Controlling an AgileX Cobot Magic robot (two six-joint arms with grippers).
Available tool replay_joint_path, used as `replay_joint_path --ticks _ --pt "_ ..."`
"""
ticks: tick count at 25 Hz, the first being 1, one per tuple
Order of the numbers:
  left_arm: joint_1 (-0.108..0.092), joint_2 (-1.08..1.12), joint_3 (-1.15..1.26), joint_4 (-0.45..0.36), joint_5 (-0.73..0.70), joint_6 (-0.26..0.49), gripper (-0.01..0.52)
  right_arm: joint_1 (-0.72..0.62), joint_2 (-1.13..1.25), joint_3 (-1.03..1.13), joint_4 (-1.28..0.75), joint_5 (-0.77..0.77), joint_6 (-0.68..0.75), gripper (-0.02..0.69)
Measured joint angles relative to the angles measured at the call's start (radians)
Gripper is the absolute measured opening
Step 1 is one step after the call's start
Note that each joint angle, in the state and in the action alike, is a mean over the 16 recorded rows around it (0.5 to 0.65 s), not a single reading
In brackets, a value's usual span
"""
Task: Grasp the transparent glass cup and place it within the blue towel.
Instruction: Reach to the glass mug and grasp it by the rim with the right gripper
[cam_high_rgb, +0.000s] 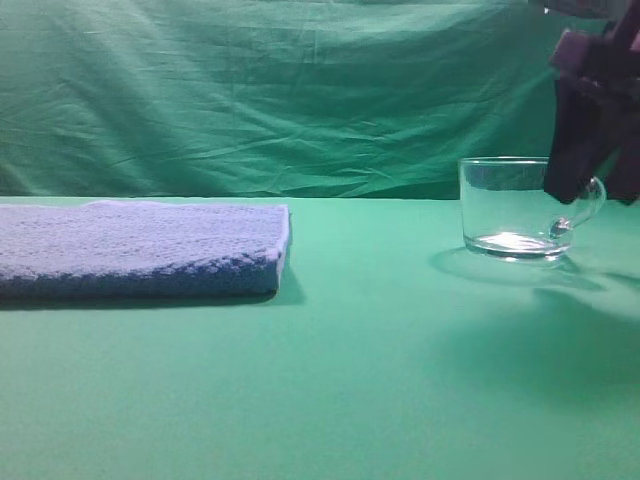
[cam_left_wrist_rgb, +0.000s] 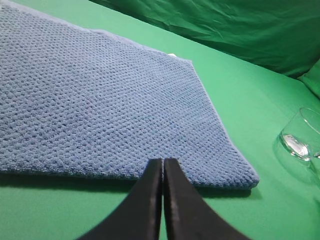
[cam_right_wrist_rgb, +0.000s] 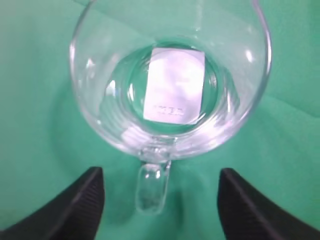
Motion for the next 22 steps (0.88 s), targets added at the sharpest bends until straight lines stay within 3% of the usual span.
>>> replay_joint_path --ticks 5,10,22 --pt "0.000 0.000 0.000 0.000 0.000 0.000 0.000 0.002 0.034 -0.003 0.003 -0.050 -0.043 0.192" --pt "0.000 0.000 0.000 0.000 0.000 0.000 0.000 0.025 0.048 -0.032 0.003 -0.055 -0.076 0.113" --pt "0.000 0.000 0.000 0.000 0.000 0.000 0.000 0.253 0.111 -0.322 0.009 0.005 -0.103 0.104"
